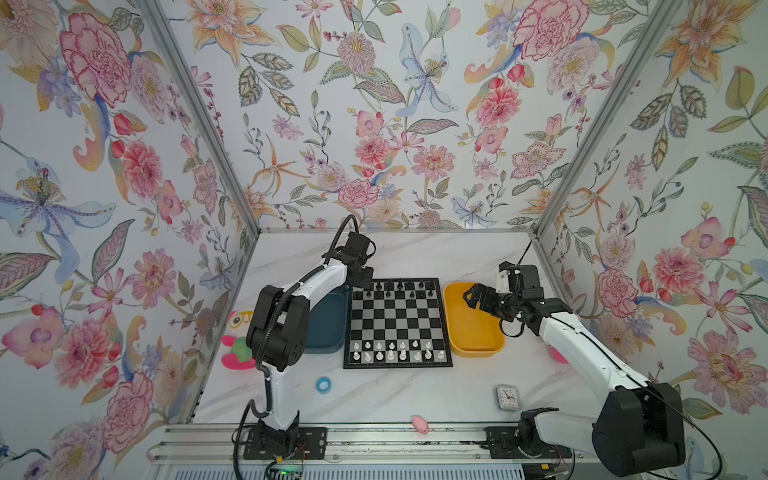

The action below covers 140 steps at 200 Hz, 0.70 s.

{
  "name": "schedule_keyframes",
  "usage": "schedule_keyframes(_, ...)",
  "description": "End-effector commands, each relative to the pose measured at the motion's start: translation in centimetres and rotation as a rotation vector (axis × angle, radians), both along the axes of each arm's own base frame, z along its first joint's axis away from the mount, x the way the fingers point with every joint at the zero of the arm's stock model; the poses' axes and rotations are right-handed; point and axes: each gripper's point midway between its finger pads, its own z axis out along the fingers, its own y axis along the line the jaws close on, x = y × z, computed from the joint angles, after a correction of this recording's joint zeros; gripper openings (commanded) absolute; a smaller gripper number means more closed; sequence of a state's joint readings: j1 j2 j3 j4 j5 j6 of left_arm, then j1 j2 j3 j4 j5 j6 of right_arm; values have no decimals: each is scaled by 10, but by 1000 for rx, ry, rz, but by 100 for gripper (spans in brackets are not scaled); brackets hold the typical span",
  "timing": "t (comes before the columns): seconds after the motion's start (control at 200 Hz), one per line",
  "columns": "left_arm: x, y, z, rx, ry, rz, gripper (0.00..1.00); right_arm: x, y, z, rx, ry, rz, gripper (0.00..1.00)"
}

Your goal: Set up the chess pieces on the board

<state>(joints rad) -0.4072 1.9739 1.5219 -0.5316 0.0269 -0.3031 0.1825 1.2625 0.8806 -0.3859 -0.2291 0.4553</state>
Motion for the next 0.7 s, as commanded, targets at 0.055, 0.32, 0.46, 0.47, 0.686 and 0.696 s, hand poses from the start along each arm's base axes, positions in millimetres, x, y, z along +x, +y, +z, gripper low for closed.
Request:
schedule_keyframes(0.055,-5,-3,-18,11,42,-8,4,1,1,4,5,-21,19,98)
schedule_keyframes(0.32,-5,0,-27,17,59,0,4,2,2,2,10,-15,23,98)
schedule_keyframes(0.46,-6,6,-31,23,65,11,5,2,3,2,13,-13,26,98)
schedule_keyframes(0.47,-6,6,-31,23,65,12,5,2,3,1,13,-13,26,98)
schedule_keyframes(0.686,-5,11,-33,19,64,22,5,2,4,2,15,-13,27,97)
schedule_keyframes(0.696,-5,12,-33,19,64,23,5,2,3,2,15,-13,26,97)
